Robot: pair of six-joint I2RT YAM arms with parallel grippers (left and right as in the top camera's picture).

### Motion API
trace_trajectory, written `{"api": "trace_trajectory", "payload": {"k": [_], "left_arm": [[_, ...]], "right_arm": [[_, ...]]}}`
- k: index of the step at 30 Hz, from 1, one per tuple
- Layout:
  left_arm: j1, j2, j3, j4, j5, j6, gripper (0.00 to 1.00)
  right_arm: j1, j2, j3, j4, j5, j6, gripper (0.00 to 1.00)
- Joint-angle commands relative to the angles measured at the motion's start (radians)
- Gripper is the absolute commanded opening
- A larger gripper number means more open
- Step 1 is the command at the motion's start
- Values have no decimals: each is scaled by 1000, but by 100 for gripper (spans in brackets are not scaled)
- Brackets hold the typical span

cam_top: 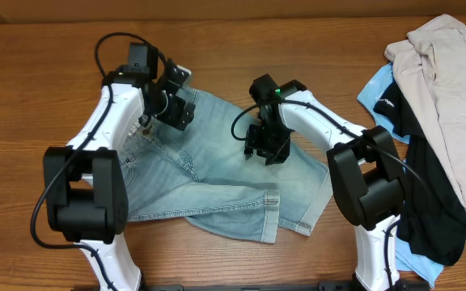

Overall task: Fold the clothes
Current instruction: 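Grasp the shorts with both grippers and drag them toward the back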

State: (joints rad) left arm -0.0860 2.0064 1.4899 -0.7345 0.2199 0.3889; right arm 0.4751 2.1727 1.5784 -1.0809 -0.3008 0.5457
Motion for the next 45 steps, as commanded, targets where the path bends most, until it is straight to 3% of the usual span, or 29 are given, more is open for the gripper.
{"api": "trace_trajectory", "payload": {"k": [1,8,16,23,28,35,39,45], "left_arm": [[-7,48,18,-10,-53,45,91],[-9,140,18,-5,-108,-2,94],[-1,226,18,90,-280,-264,100],[23,231,30,172,-332,-414,100],[41,231,70,194,-330,-516,100],[48,231,140,214,-328,-535,100],[60,231,191,169,-332,-552,100],[99,231,215,108,-332,-591,100]], "right_arm": [[12,-29,-40,71,-14,90,52],[12,-24,-81,216,60,196,47],[-44,-17,-81,379,249,266,50],[-189,-17,-81,516,276,248,51],[-290,-17,-78,612,244,99,52],[-364,-18,-74,608,208,-6,56],[-371,-18,-24,509,195,-63,65],[-372,-18,6,401,259,-106,70]]}}
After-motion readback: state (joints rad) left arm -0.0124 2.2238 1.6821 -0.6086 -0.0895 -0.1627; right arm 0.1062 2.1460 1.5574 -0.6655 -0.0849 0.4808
